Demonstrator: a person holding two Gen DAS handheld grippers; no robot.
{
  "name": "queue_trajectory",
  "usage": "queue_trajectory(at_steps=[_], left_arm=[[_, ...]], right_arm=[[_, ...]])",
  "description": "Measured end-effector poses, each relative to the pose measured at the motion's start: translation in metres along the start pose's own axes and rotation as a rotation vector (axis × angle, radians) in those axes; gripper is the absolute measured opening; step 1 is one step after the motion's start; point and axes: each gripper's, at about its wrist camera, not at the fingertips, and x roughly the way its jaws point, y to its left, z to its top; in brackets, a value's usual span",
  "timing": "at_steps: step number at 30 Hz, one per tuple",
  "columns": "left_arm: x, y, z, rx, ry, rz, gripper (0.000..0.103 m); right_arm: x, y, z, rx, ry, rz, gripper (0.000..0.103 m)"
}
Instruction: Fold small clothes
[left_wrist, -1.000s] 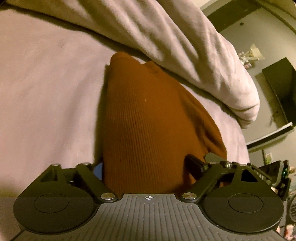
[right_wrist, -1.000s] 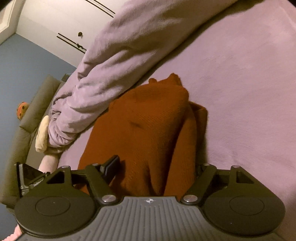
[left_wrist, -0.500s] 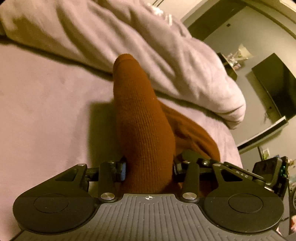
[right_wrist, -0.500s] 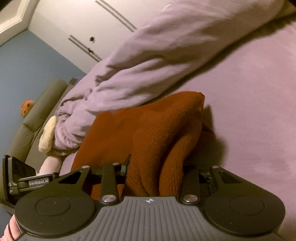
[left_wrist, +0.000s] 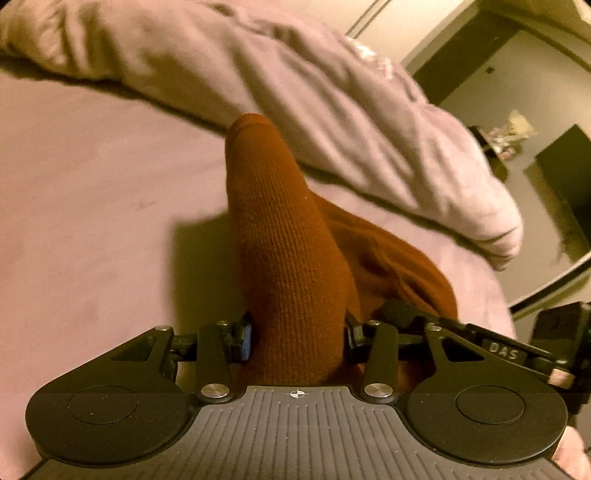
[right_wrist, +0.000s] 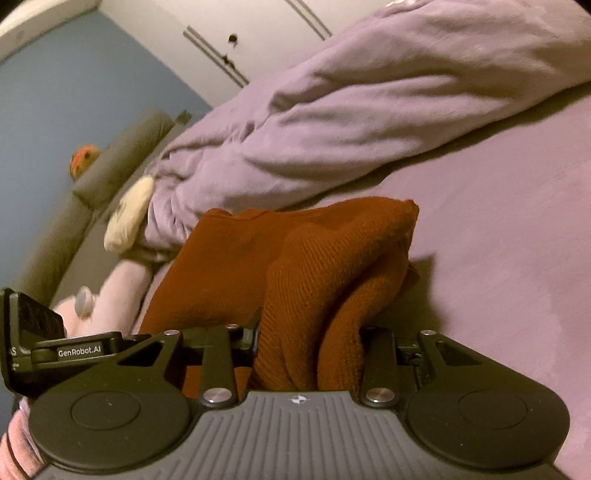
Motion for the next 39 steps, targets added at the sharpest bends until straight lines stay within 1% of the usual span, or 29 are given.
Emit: queue_trajectory(at_steps=[2, 3, 4, 5, 6, 7, 9, 10, 11, 13, 16, 19, 20, 22, 24, 26, 28, 31, 33, 35, 37, 39], left_arm=[[0.001, 0.007, -0.009, 0.013, 0.000, 0.060, 0.058], [0.003, 0.008, -0.016, 0.032, 0.005, 0.113, 0.065], [0.002, 0.009, -0.020, 0.050, 0.003, 0.153, 0.069], [-0.002, 0.009, -0.027, 0.072, -0.014, 0.189, 0.070], [-0.008, 0.009, -0.034, 0.083, -0.046, 0.198, 0.074], [-0.016, 0.010, -0.040, 0.074, -0.075, 0.193, 0.080], [-0.029, 0.008, -0.052, 0.040, -0.117, 0.194, 0.082], [-0.033, 0.005, -0.057, 0.030, -0.126, 0.194, 0.084], [-0.035, 0.001, -0.064, 0.023, -0.123, 0.200, 0.085], [-0.035, -0.005, -0.074, 0.026, -0.113, 0.214, 0.086], [-0.038, -0.013, -0.084, 0.040, -0.103, 0.257, 0.087], [-0.034, -0.023, -0.086, 0.075, -0.091, 0.291, 0.089], [-0.033, -0.023, -0.090, 0.090, -0.081, 0.303, 0.090], [-0.028, -0.026, -0.092, 0.123, -0.080, 0.348, 0.096], [-0.026, -0.029, -0.094, 0.155, -0.083, 0.382, 0.098], [-0.025, -0.031, -0.094, 0.143, -0.079, 0.394, 0.099], [-0.030, -0.033, -0.095, 0.128, -0.077, 0.403, 0.099], [-0.041, -0.038, -0.099, 0.140, -0.081, 0.420, 0.098], [-0.048, -0.041, -0.103, 0.142, -0.090, 0.433, 0.099], [-0.051, -0.044, -0.108, 0.145, -0.089, 0.444, 0.099], [-0.049, -0.044, -0.111, 0.148, -0.079, 0.451, 0.099], [-0.046, -0.044, -0.113, 0.151, -0.059, 0.464, 0.099]], right_arm=[[0.009, 0.008, -0.007, -0.040, 0.018, -0.043, 0.036], [0.012, 0.010, -0.009, -0.060, 0.028, -0.087, 0.039], [0.014, 0.011, -0.011, -0.062, 0.042, -0.132, 0.042], [0.013, 0.010, -0.014, -0.058, 0.052, -0.185, 0.051], [0.008, 0.009, -0.017, -0.064, 0.047, -0.236, 0.055], [0.002, 0.009, -0.020, -0.078, 0.038, -0.261, 0.055], [-0.015, 0.014, -0.029, -0.116, -0.001, -0.318, 0.059], [-0.021, 0.018, -0.033, -0.141, -0.014, -0.341, 0.059], [-0.027, 0.024, -0.038, -0.170, -0.032, -0.357, 0.059], [-0.036, 0.036, -0.049, -0.226, -0.056, -0.358, 0.059], [-0.032, 0.047, -0.063, -0.288, -0.036, -0.371, 0.059], [-0.018, 0.048, -0.077, -0.392, -0.005, -0.487, 0.058], [-0.014, 0.047, -0.079, -0.418, -0.002, -0.501, 0.059], [-0.011, 0.045, -0.081, -0.431, -0.002, -0.514, 0.060], [-0.007, 0.046, -0.081, -0.455, -0.004, -0.539, 0.067], [-0.007, 0.047, -0.081, -0.475, -0.006, -0.555, 0.072], [-0.013, 0.050, -0.081, -0.460, -0.007, -0.556, 0.072], [-0.028, 0.056, -0.082, -0.425, -0.022, -0.560, 0.073], [-0.040, 0.061, -0.089, -0.412, -0.040, -0.545, 0.073], [-0.045, 0.064, -0.096, -0.415, -0.034, -0.540, 0.073], [-0.045, 0.065, -0.106, -0.438, -0.021, -0.560, 0.073], [-0.041, 0.061, -0.108, -0.441, -0.010, -0.590, 0.073]])
